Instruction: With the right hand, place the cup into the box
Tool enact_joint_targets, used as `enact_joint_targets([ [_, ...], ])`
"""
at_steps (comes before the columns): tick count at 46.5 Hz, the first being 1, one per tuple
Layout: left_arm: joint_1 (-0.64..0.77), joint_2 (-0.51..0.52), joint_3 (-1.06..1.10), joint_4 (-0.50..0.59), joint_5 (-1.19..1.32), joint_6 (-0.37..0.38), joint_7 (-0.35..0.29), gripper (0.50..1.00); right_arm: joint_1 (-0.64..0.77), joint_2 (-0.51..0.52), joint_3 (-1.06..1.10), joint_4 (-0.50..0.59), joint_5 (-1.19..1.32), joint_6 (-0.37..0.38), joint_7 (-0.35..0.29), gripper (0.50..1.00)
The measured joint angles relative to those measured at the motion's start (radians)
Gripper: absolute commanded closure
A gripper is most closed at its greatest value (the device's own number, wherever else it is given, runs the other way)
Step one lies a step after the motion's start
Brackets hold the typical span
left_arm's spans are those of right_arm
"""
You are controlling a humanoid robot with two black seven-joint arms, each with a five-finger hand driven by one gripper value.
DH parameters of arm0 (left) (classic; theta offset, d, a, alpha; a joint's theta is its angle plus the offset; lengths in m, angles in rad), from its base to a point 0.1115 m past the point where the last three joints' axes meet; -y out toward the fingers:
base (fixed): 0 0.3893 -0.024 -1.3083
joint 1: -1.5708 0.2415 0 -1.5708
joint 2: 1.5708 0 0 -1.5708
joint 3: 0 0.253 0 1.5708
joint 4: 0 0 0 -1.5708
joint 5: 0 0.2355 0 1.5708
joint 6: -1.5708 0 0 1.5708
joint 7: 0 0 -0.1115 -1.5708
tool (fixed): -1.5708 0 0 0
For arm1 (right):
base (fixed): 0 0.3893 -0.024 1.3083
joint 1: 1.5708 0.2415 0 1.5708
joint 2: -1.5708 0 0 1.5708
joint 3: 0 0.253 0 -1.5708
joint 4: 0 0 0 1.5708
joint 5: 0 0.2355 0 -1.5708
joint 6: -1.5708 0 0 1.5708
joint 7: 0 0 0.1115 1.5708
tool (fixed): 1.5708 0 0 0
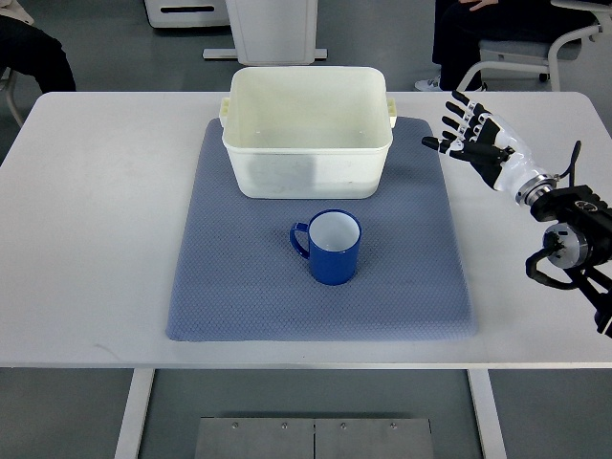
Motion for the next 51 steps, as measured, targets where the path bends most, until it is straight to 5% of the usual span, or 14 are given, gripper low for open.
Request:
enact_joint_targets([
  [51,0.006,0.000,0.000,0.000,0.000,0.000,0.000,0.500,0.001,0.014,0.000,-0.022,0.001,-0.002,0.049,0.500],
])
